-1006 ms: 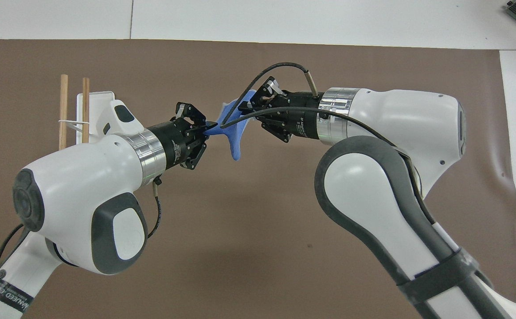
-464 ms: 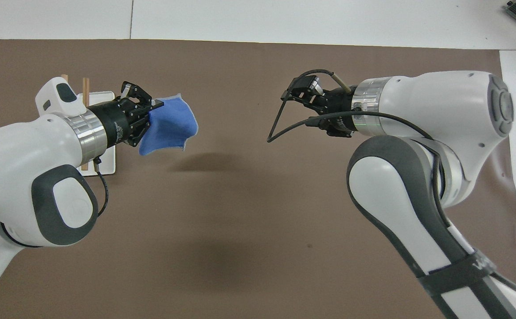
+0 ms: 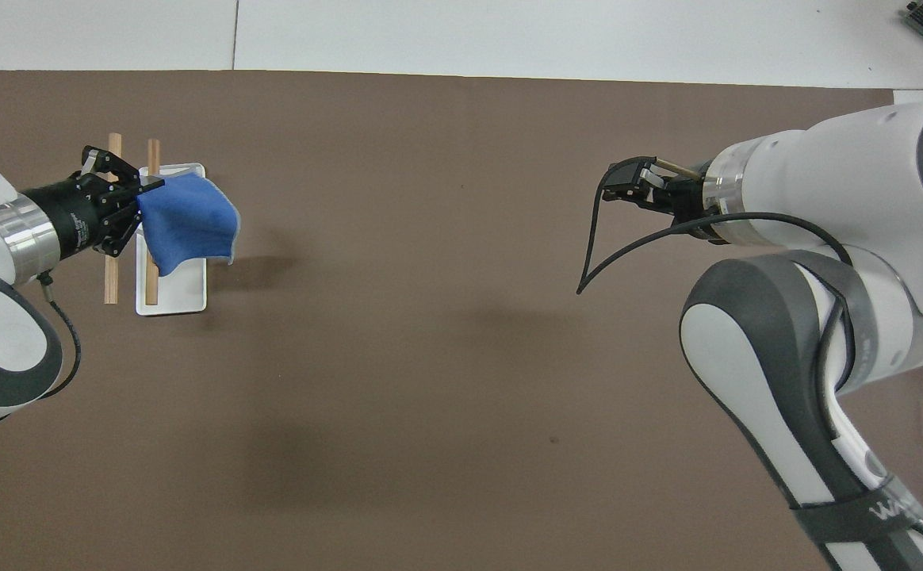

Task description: Right arm passes towel to left arm to hang

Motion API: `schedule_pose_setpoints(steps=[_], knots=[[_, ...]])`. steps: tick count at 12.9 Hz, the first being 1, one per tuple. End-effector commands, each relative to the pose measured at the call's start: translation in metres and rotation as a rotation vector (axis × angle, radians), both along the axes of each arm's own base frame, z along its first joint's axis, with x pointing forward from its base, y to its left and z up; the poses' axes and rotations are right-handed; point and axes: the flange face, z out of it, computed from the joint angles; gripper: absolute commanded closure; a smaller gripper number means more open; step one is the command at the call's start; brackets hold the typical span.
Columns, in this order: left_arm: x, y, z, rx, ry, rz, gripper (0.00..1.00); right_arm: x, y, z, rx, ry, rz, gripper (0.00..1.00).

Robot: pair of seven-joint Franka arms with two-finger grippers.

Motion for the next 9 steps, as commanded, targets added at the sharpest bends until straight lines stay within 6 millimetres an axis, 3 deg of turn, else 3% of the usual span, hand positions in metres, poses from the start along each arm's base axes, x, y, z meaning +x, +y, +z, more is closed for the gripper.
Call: schedule_pose_setpoints(steps=[1,2,6,9], knots=[[0.000,0.055,-0.009,0.070,-0.026,-0.018,1.00,-0.007,-0.012,0.000,-0.054,0.010,0.051,0.00],[0.002,0.080,-0.015,0.089,-0.030,0.001,1.00,-0.008,-0.016,0.001,-0.062,0.014,0.065,0.00],[0.019,0.145,-0.016,0.112,-0.074,0.110,1.00,-0.012,-0.043,0.006,-0.155,0.031,0.172,0.00],[0.020,0.163,-0.018,0.116,-0.072,0.135,1.00,-0.017,-0.071,0.016,-0.219,0.037,0.237,0.00]])
